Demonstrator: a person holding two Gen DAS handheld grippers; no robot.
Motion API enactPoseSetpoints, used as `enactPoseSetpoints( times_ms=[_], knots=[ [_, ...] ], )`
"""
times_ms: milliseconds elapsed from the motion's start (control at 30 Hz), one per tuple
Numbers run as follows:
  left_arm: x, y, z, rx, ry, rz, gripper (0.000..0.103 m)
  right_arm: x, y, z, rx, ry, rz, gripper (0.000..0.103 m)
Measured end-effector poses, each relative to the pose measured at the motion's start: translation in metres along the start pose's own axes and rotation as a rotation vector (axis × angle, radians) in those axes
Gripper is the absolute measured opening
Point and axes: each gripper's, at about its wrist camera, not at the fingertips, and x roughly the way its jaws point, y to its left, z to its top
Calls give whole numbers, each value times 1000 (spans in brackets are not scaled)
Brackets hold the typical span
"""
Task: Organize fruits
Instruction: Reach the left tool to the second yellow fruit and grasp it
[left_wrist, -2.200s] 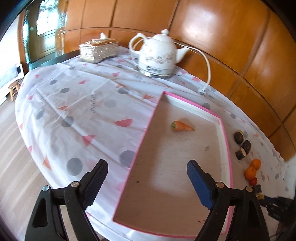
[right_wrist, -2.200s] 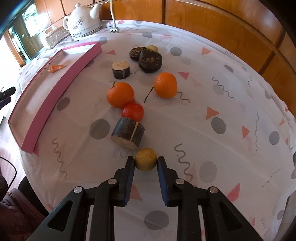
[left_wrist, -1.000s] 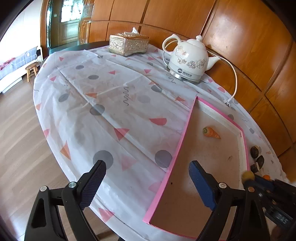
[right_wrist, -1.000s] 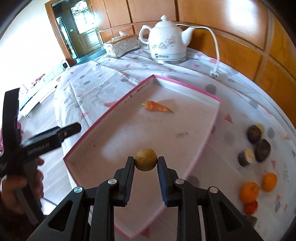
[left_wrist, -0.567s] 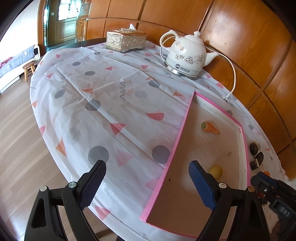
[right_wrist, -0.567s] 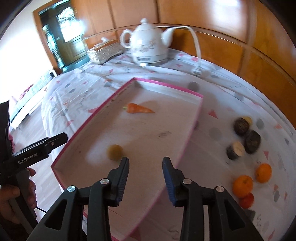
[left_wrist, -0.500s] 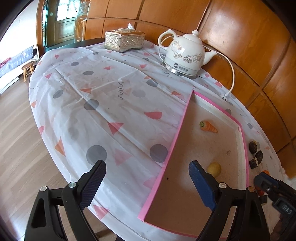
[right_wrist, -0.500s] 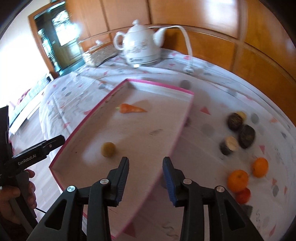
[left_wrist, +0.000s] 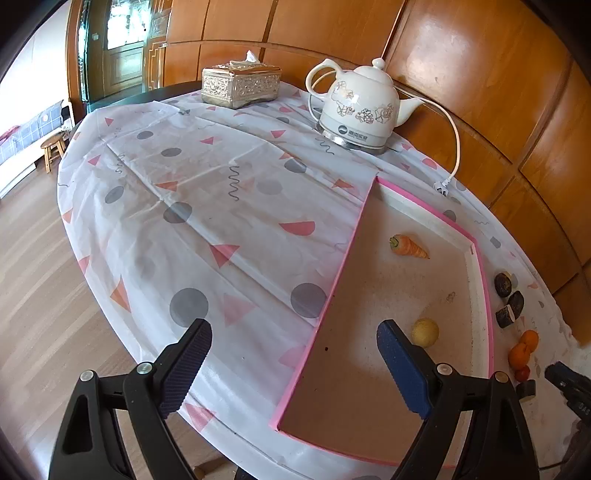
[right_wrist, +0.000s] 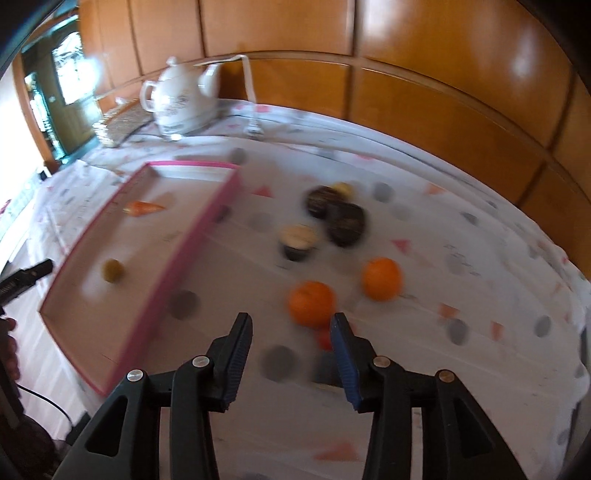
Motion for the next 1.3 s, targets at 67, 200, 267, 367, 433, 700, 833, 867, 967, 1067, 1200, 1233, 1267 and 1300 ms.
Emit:
enactPoseSetpoints(
  times_ms=[67, 200, 267, 367, 433, 700, 833, 867, 967, 1067, 1200, 1233, 1267, 1300],
  knots=[
    [-1, -2, 0, 7, -1, 0, 91, -4, -19, -4, 10, 5, -41, 44],
    [-3, -9, 0, 29, -6, -6, 91, -13, -58, -12, 48, 13, -116, 44],
    [-3, -12, 1, 38, -6, -11, 91, -18, -81, -17, 83, 14, -158, 45],
    [-3, -17, 1, 51, -4, -18, 91, -26, -116, -27, 146, 15, -217, 45],
    [-3, -22, 1, 61, -3, -25, 91, -31, -136, -33, 190, 15, -244, 45],
    [-3, -51, 4, 147, 6, -78, 91, -44, -203, -58, 362, 16, -359, 45],
    [-4, -74, 8, 212, 14, -119, 91, -49, -230, -66, 473, 2, -401, 45],
    [-3, -80, 9, 228, 13, -124, 91, -49, -236, -68, 502, 1, -409, 45],
    [-4, -98, 13, 272, 14, -153, 91, -53, -254, -75, 589, -5, -418, 45],
    [-4, -121, 17, 330, 14, -191, 89, -57, -268, -80, 656, -16, -437, 45],
    [-1, -157, 17, 404, 39, -257, 80, -54, -278, -84, 712, -8, -416, 45],
    [1, -164, 16, 416, 50, -273, 77, -53, -279, -85, 715, -5, -411, 45],
    [4, -174, 16, 427, 68, -294, 74, -52, -280, -84, 715, -4, -407, 45],
    [7, -181, 16, 437, 87, -314, 70, -52, -279, -84, 713, -6, -404, 45]
  ],
)
